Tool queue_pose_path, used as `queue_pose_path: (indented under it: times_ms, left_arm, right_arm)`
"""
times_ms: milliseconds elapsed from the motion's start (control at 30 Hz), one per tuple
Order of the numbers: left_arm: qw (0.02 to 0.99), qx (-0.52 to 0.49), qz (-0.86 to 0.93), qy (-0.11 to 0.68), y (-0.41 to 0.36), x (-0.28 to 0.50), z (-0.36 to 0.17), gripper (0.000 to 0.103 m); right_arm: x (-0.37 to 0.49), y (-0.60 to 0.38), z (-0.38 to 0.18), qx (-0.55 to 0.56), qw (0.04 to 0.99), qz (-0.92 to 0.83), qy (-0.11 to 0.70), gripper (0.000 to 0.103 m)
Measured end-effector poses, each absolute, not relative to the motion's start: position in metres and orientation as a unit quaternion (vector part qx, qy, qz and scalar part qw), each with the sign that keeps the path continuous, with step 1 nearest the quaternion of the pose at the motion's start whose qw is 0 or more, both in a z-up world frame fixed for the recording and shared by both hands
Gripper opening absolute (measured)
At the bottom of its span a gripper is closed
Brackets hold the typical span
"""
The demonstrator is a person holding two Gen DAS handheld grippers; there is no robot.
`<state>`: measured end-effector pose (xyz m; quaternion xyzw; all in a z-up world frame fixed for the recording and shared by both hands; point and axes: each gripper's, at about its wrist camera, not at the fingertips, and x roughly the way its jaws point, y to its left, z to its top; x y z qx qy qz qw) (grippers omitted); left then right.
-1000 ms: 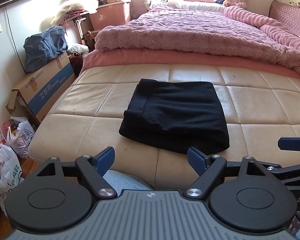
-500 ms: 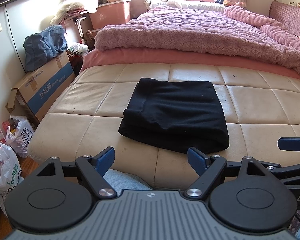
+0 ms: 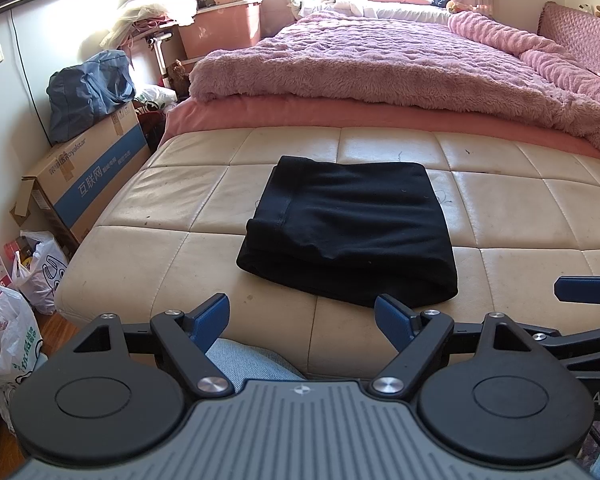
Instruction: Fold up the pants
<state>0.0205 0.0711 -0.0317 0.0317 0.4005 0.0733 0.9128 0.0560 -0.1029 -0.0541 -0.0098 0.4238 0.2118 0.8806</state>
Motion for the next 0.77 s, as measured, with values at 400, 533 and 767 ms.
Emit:
queue_pose_path:
  times_ms: [400,533,767]
  left_arm:
    - [0.914,0.029,0.074,0.398,0.0705,0.0198,-0.0288,0.096]
    - [0.914,0.031,0.072,0.398,0.0697,0.0199,-0.0277,0.096]
    - [0.916,0.026,0.070,0.395,0.0705,0.0197,-0.0265,0.096]
  right_arm:
    - [0.0547,-0.1028,-0.0570,-0.010,0.880,0.211,0.425,0.082]
    - [0.0547,-0.1027,-0.0568,-0.010,0.880,0.212,0.425,0.082]
    - [0.0547,-0.1027,-0.0567,-0.010,0.880,0.212,0.425,0.082]
